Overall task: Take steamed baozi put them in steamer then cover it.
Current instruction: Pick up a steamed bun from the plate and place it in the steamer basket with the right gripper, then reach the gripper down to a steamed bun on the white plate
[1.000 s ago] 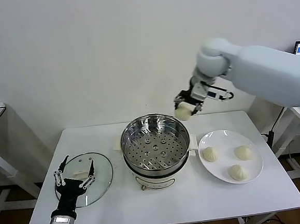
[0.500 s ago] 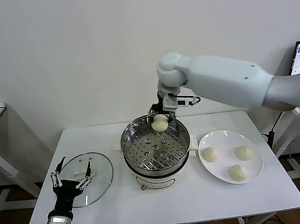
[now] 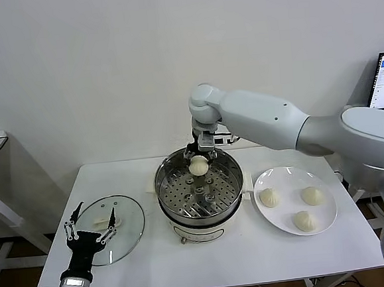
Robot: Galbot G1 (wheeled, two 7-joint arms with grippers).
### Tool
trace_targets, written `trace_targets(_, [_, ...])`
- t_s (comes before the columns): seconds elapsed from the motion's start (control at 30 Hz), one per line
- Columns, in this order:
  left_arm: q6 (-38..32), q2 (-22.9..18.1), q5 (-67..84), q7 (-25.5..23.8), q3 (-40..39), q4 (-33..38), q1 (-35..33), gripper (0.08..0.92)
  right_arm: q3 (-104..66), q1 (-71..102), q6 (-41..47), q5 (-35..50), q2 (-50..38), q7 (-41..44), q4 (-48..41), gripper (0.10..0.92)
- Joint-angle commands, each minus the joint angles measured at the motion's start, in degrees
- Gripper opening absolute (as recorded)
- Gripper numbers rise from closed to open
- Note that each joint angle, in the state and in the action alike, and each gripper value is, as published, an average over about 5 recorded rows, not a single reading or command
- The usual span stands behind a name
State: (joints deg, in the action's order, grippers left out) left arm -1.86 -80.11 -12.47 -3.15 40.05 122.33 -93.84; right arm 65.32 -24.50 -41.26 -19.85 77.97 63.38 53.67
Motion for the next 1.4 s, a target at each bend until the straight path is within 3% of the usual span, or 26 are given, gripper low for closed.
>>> trace_targets(0.03, [-0.17,-0.04,0.04,0.0,-0.03,0.02,-0.16,0.823,-0.66,1.77,-0.49,-1.64,1.44,-0.7,-3.43,0.692])
trace_targets(0.27, [-0.2,-0.09,0.02,0.03,0.21,0.34,-0.63,0.823,-0.25,0.79,2.13,0.67,0.09,-1.29,-0.64,0.811])
trace_targets(0.47, [-0.18,-0.3,-0.13,0.13,-0.23,0.72,-1.0,0.823,0.49,-5.58,8.31,9.64,-7.91,1.29,10.22,0.822])
trace_targets(0.67, [-0.13,-0.32,-0.71,0.32,-1.12,1.19,-1.45,0.823,5.59,-17.12,22.06,25.54,-22.74,5.9,23.96,0.823])
trace_targets(0.87, [-0.1,-0.49,-1.31,0.63,-1.66,1.74,-1.97,0.823,11.18,-19.56,44.34,34.78,-38.08,6.22,34.85,0.823])
trace_targets(1.13, [-0.25,-0.78,-1.64,0.78,-1.94,2.64,-2.77,0.823,10.27,-11.01,56.36,33.62,-45.39,6.69,33.47,0.823])
trace_targets(1.4, [-0.51,-1.06,-1.77,0.83,-2.05,2.17,-2.73,0.823,-2.29,5.64,59.52,27.83,-42.8,5.37,25.66,0.823])
